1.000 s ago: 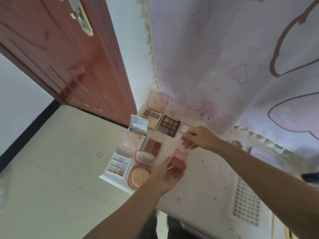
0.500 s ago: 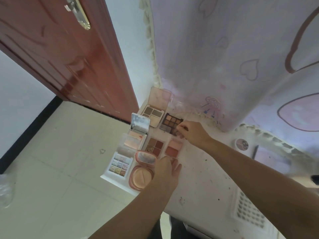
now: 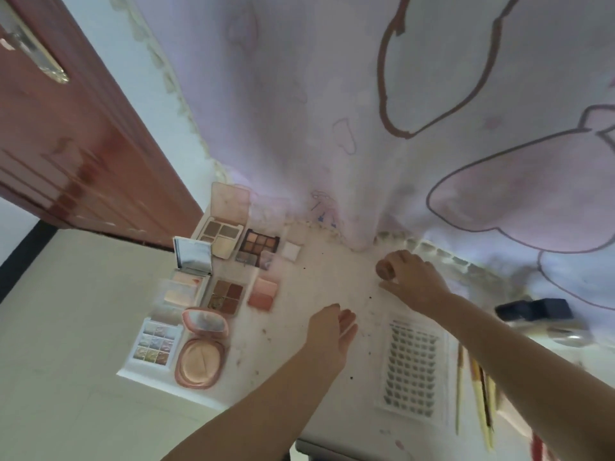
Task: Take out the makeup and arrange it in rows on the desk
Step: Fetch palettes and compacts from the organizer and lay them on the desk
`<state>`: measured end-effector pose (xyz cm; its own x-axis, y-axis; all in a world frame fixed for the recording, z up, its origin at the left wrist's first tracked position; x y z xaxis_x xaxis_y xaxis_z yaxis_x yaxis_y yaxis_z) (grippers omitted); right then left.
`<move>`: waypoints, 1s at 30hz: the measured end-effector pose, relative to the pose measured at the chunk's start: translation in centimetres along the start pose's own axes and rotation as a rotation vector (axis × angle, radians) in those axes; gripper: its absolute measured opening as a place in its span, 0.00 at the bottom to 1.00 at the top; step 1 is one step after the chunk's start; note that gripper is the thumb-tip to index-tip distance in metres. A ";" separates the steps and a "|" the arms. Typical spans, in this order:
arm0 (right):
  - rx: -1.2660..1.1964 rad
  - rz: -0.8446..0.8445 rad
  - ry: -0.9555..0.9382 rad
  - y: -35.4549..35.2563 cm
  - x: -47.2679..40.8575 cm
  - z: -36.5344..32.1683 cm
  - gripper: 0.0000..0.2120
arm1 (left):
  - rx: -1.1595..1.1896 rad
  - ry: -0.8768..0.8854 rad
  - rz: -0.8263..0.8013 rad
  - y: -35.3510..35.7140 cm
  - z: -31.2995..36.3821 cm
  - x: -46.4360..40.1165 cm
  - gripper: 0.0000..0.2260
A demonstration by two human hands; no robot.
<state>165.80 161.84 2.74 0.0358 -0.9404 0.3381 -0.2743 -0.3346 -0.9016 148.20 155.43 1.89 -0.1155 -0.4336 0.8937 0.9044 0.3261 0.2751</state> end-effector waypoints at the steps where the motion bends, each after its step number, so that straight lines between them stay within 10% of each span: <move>1: 0.003 0.019 -0.011 0.2 -0.1 -0.1 0.16 | -0.017 -0.005 -0.012 0.7 -0.1 -0.3 0.14; 9: -0.486 -0.105 -0.171 0.1 3.2 -5.5 0.26 | 0.022 -0.041 -0.250 0.9 0.2 1.1 0.14; 26: -0.391 -0.265 -0.560 0.4 10.2 -15.9 0.23 | -0.344 -0.019 -0.487 -10.1 0.7 6.4 0.22; 30: -0.480 -0.287 -0.332 0.4 10.3 -16.2 0.29 | -0.438 0.028 -0.465 -10.6 1.9 6.6 0.22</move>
<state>150.51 153.02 10.18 0.4460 -0.8118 0.3770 -0.6055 -0.5838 -0.5409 137.03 150.71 5.55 -0.5311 -0.4712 0.7042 0.8470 -0.2725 0.4564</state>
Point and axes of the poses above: each hand's wrist, its own x-axis away from the middle knuckle, its own y-axis out of the palm, z = x × y, the point moved 4 cm from there along -x, towards the middle knuckle, and after that the axes turned 7 degrees about -x, right-handed, at the moved point
